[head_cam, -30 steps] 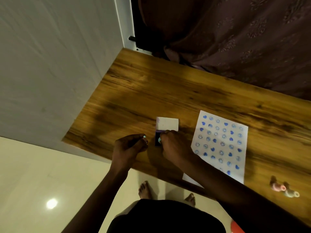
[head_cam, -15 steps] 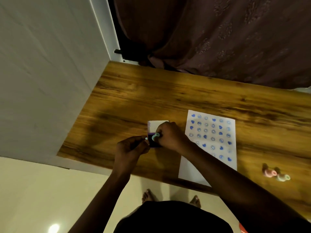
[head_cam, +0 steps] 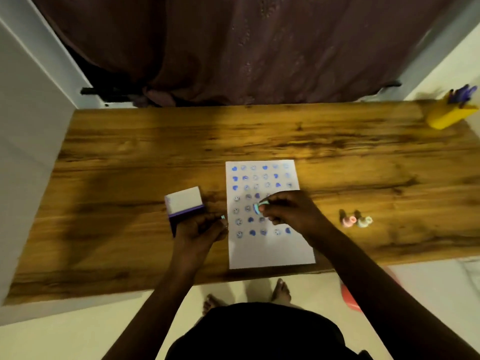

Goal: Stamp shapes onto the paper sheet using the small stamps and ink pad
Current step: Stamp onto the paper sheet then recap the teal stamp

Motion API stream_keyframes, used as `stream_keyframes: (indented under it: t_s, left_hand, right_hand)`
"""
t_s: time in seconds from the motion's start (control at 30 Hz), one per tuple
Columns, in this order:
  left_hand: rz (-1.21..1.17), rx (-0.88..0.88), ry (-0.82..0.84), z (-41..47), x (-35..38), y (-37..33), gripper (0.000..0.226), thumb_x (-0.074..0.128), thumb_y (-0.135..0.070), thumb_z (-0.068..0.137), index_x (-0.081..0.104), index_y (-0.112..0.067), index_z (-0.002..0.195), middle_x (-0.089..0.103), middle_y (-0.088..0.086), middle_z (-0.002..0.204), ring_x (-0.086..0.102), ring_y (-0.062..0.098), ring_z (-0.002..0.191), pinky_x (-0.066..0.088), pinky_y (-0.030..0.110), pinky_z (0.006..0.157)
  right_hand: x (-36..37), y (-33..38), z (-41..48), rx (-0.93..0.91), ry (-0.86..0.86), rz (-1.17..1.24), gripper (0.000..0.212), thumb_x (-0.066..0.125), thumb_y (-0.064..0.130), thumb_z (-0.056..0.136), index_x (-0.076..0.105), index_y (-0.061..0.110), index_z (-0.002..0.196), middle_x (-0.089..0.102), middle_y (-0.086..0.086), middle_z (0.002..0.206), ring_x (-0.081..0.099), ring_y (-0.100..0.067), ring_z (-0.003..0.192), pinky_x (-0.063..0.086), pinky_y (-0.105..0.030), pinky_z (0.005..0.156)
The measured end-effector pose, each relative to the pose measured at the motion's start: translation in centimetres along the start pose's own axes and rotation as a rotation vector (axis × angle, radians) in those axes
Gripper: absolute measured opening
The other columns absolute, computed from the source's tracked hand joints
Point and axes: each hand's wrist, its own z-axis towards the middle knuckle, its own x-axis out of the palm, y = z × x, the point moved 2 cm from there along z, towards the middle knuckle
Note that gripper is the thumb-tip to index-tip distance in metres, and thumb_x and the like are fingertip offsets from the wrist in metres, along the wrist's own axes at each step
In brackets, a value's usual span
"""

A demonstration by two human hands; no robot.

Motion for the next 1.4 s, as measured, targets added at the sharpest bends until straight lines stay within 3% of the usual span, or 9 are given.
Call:
stream_keyframes:
  t_s: [0.17, 0.3, 0.43, 0.57, 0.83, 0.97, 1.07, 1.3, 1.4]
  left_hand:
    - [0.061, -0.075, 0.059, 0.5, 3.9, 0.5, 0.020, 0.077, -0.006, 0.089, 0.077, -0.008, 0.109, 0.081, 0.010, 0.104, 0.080, 0.024, 0.090, 0.066, 0.037, 0.081]
    - [0.058, -0.089, 0.100, 0.5, 6.1, 0.6, 0.023, 0.076, -0.006, 0.090, 0.073, -0.011, 0.113, 0.078, 0.010, 0.113, 0.078, 0.027, 0.097, 0.066, 0.033, 0.079]
    - [0.037, -0.109, 0.102, 0.6, 6.9, 0.7, 0.021, 0.076, -0.005, 0.089, 0.074, -0.015, 0.107, 0.077, 0.009, 0.114, 0.078, 0.028, 0.097, 0.066, 0.036, 0.080]
    - [0.029, -0.098, 0.096, 0.8, 7.1, 0.7, 0.021, 0.076, -0.003, 0.089, 0.074, -0.017, 0.105, 0.078, 0.005, 0.112, 0.078, 0.026, 0.096, 0.065, 0.030, 0.075]
    - [0.037, -0.125, 0.074, 1.0, 7.3, 0.9, 0.024, 0.075, -0.004, 0.090, 0.073, -0.008, 0.113, 0.077, 0.007, 0.115, 0.078, 0.026, 0.097, 0.066, 0.041, 0.082]
    - [0.021, -0.118, 0.075, 1.1, 7.4, 1.1, 0.024, 0.076, -0.004, 0.090, 0.074, -0.021, 0.105, 0.078, 0.001, 0.111, 0.079, 0.024, 0.096, 0.066, 0.036, 0.077]
    - [-0.007, -0.131, 0.076, 1.2, 7.6, 1.0, 0.028, 0.077, -0.005, 0.089, 0.075, -0.032, 0.094, 0.078, 0.001, 0.113, 0.078, 0.023, 0.098, 0.064, 0.030, 0.073]
    - [0.037, -0.093, 0.113, 0.9, 8.1, 0.3, 0.027, 0.078, -0.006, 0.088, 0.073, -0.015, 0.113, 0.075, 0.005, 0.121, 0.076, 0.027, 0.105, 0.066, 0.035, 0.078]
    - [0.055, -0.081, 0.132, 0.7, 8.5, 0.1, 0.024, 0.079, -0.007, 0.087, 0.076, -0.020, 0.108, 0.074, 0.003, 0.124, 0.074, 0.027, 0.109, 0.066, 0.037, 0.080]
  right_hand:
    - [-5.1, -3.7, -2.0, 0.043, -0.211, -0.107, 0.018, 0.082, 0.035, 0.081, 0.081, 0.018, 0.085, 0.078, -0.002, 0.076, 0.073, -0.017, 0.072, 0.060, -0.032, 0.069]
    - [-6.3, -5.9, -2.3, -0.024, -0.302, -0.573, 0.027, 0.077, 0.043, 0.085, 0.066, 0.025, 0.068, 0.064, 0.010, 0.061, 0.058, -0.004, 0.054, 0.042, -0.024, 0.056]
    - [-5.8, -7.2, -2.2, -0.075, -0.281, -0.756, 0.020, 0.070, 0.035, 0.090, 0.076, 0.017, 0.094, 0.077, 0.000, 0.086, 0.071, -0.017, 0.073, 0.049, -0.025, 0.062]
    - [-5.0, -7.3, -1.9, -0.109, -0.223, -0.892, 0.018, 0.066, 0.035, 0.090, 0.073, 0.019, 0.097, 0.076, 0.000, 0.091, 0.072, -0.017, 0.078, 0.055, -0.026, 0.065]
    - [-4.6, -7.8, -1.5, -0.051, -0.157, -0.931, 0.024, 0.066, 0.034, 0.092, 0.068, 0.015, 0.107, 0.075, -0.004, 0.105, 0.074, -0.020, 0.089, 0.062, -0.030, 0.075]
    - [-4.3, -8.1, -1.4, -0.035, -0.163, -0.920, 0.022, 0.066, 0.032, 0.093, 0.068, 0.015, 0.107, 0.075, -0.006, 0.108, 0.073, -0.021, 0.092, 0.061, -0.030, 0.077]
    - [-4.5, -8.2, -1.2, -0.018, -0.169, -0.886, 0.018, 0.067, 0.029, 0.092, 0.070, 0.014, 0.103, 0.076, -0.006, 0.107, 0.074, -0.022, 0.089, 0.061, -0.028, 0.073]
    - [-4.9, -8.3, -0.9, -0.016, -0.180, -0.929, 0.020, 0.071, 0.031, 0.087, 0.070, 0.016, 0.099, 0.075, -0.005, 0.103, 0.071, -0.022, 0.087, 0.040, -0.019, 0.059]
    - [-5.3, -8.5, -0.4, 0.000, -0.158, -0.945, 0.021, 0.071, 0.037, 0.086, 0.068, 0.018, 0.096, 0.073, -0.004, 0.101, 0.064, -0.017, 0.079, 0.045, -0.023, 0.060]
